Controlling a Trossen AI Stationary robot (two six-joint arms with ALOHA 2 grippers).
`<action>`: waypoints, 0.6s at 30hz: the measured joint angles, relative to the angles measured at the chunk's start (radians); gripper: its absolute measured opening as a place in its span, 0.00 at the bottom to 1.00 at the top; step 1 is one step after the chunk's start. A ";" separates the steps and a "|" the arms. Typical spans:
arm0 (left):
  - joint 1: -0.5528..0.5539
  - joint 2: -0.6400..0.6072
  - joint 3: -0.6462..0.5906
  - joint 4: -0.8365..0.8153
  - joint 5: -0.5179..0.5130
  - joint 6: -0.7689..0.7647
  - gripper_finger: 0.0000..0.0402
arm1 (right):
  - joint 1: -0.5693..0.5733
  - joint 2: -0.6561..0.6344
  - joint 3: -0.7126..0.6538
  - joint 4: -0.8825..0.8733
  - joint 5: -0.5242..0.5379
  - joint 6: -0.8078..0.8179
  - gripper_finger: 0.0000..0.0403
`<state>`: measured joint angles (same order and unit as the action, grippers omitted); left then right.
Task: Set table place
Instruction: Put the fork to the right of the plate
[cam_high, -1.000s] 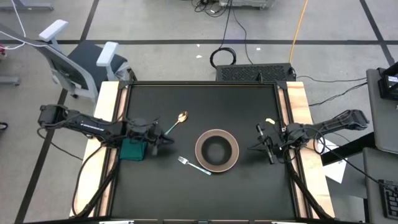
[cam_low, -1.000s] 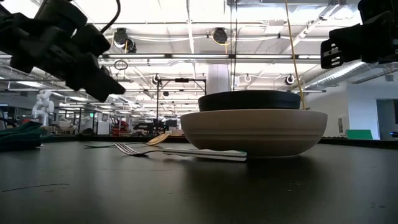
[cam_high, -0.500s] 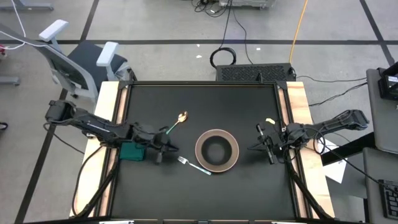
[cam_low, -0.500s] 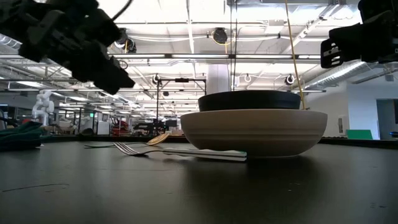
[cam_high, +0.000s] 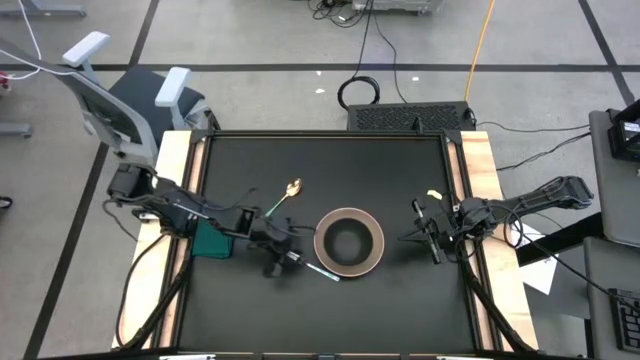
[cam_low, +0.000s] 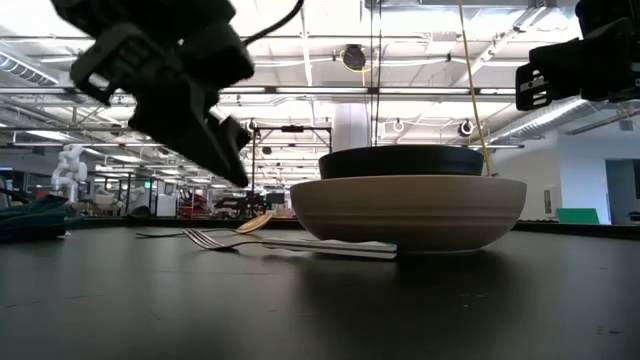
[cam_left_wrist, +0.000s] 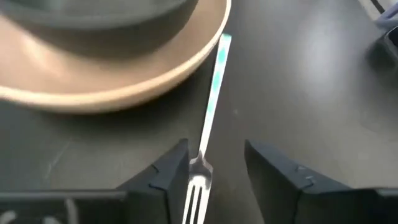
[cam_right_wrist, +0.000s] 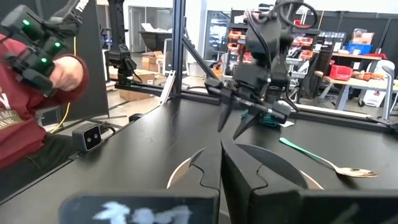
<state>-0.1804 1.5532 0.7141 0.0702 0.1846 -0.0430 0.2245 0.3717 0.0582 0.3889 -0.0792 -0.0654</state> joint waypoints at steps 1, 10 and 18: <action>-0.004 0.000 0.019 -0.017 0.000 0.005 0.43 | 0.000 0.000 0.000 0.000 0.000 0.000 0.00; -0.012 0.019 0.143 -0.216 -0.048 0.023 0.45 | 0.000 0.000 0.000 0.002 0.000 0.001 0.00; -0.046 0.113 0.238 -0.303 -0.055 0.108 0.43 | 0.000 0.002 0.000 -0.001 0.000 0.001 0.00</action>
<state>-0.2266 1.6662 0.9518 -0.2330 0.1295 0.0652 0.2245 0.3742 0.0582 0.3878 -0.0792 -0.0647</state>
